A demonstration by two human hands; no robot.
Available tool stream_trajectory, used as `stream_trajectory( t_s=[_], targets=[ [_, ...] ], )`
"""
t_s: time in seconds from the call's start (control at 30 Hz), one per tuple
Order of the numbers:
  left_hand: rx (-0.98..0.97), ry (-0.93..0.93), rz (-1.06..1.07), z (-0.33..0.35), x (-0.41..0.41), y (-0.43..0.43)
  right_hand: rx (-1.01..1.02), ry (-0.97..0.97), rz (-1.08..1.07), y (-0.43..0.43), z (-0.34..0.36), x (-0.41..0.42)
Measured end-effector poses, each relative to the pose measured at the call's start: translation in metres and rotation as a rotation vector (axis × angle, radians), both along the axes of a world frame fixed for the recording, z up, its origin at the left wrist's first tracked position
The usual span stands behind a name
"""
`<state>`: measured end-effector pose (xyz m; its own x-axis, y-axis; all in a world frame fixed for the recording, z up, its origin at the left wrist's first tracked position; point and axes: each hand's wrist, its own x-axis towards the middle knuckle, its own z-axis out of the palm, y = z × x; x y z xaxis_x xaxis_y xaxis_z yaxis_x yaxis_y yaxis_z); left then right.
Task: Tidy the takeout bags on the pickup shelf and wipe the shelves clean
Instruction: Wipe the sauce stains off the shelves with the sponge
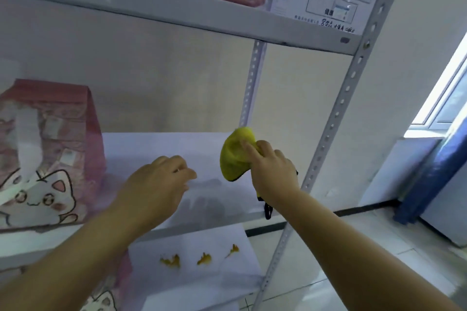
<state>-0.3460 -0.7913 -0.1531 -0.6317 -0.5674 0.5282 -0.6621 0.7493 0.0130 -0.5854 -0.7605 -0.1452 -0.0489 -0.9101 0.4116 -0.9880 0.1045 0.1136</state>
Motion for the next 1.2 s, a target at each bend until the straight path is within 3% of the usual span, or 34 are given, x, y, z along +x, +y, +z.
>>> stream_trajectory(
  t_s=[0.17,0.33,0.5,0.63,0.73,0.87,1.0,1.2],
  targets=[
    [0.094,0.007,0.074,-0.021,-0.006,-0.024,0.489,-0.309,0.116,-0.026,-0.030,-0.004],
    [0.184,-0.011,0.149,-0.039,-0.010,-0.043,0.474,-0.342,0.123,-0.038,-0.046,-0.004],
    [0.255,-0.049,0.206,-0.046,-0.018,-0.062,0.456,-0.065,0.231,-0.047,-0.062,0.009],
    [0.284,-0.077,0.228,-0.045,-0.029,-0.078,0.432,-0.112,0.296,-0.065,-0.058,-0.001],
    [0.307,-0.092,0.251,-0.044,-0.038,-0.093,0.365,-0.155,0.204,-0.086,-0.055,-0.016],
    [0.386,-0.110,0.286,-0.044,-0.051,-0.117,0.130,-0.201,0.039,-0.123,-0.045,-0.045],
    [0.436,-0.127,0.332,-0.050,-0.063,-0.137,-0.050,-0.365,-0.161,-0.165,-0.037,-0.069],
    [0.491,-0.195,0.342,-0.064,-0.065,-0.153,0.033,-0.593,-0.462,-0.213,-0.059,-0.086]
  ],
)
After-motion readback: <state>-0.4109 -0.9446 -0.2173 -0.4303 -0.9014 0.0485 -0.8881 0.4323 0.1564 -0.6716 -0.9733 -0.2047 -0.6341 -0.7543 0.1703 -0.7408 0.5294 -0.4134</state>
